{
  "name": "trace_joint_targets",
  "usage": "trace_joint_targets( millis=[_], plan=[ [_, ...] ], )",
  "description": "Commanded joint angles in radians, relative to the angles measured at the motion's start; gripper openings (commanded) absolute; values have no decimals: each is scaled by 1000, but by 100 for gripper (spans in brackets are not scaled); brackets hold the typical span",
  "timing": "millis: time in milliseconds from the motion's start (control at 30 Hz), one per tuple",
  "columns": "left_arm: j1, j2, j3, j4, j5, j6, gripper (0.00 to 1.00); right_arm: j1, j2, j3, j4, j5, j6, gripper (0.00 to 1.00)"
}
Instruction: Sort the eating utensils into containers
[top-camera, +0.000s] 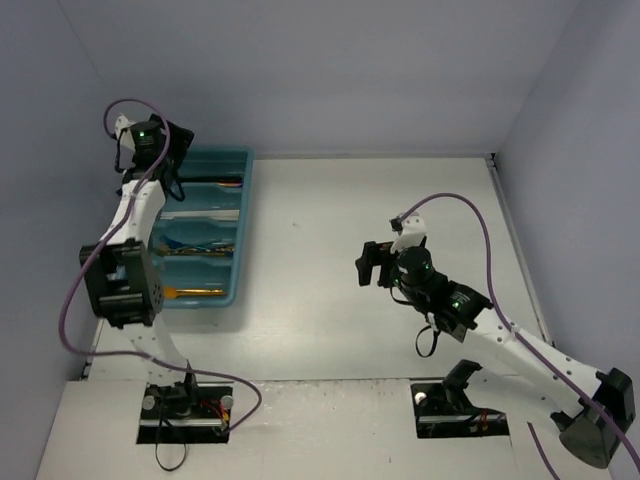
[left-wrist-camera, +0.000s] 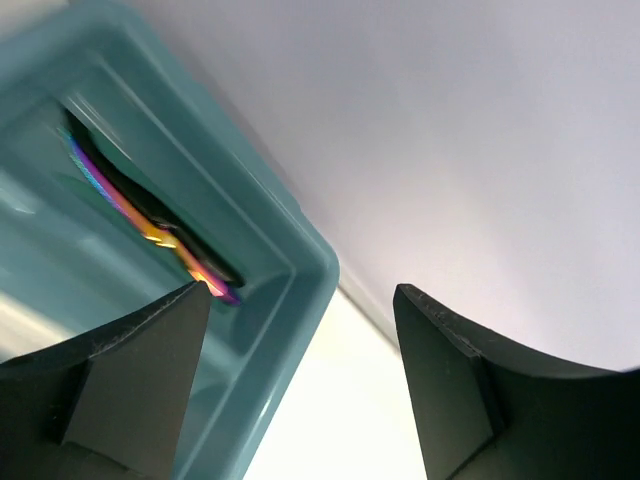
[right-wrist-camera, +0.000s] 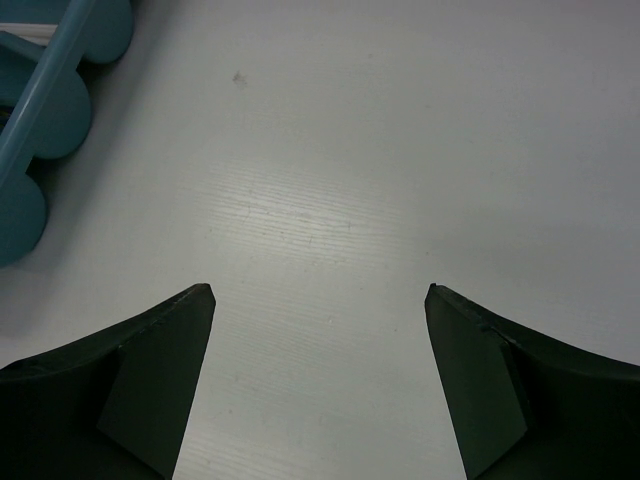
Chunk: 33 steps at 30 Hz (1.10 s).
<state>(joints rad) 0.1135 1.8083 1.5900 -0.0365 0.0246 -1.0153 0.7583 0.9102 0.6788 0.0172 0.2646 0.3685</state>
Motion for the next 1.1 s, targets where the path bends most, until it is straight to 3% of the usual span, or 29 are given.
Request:
trace_joint_targets(
  millis=[0,167,267,500,600,733,1067],
  plan=[
    [6,-302,-27,-141,-39,365,71,-10,-85,66,-13,123,-66,84],
    [10,-574,-51,-369,-86,697,78,-11,-195,124,-87,207,-106,94],
    [9,-705,-19,-567,-109,788,84,-11,-265,167,-149,271,-122,100],
    [-99,-997,-21,-769,-137,840,86,-11,-419,246,-227,438,-197,100],
    [-161,-1090,-41,-833,-211,840,86,-11,-471,275,-227,488,-263,100],
    [-242,-1187,-126,-825,-380,851,86,-10,-480,298,-225,610,-350,100],
    [-325,-1384,-296,-761,-496,851,91,1,-444,303,-212,665,-369,100]
  ],
)
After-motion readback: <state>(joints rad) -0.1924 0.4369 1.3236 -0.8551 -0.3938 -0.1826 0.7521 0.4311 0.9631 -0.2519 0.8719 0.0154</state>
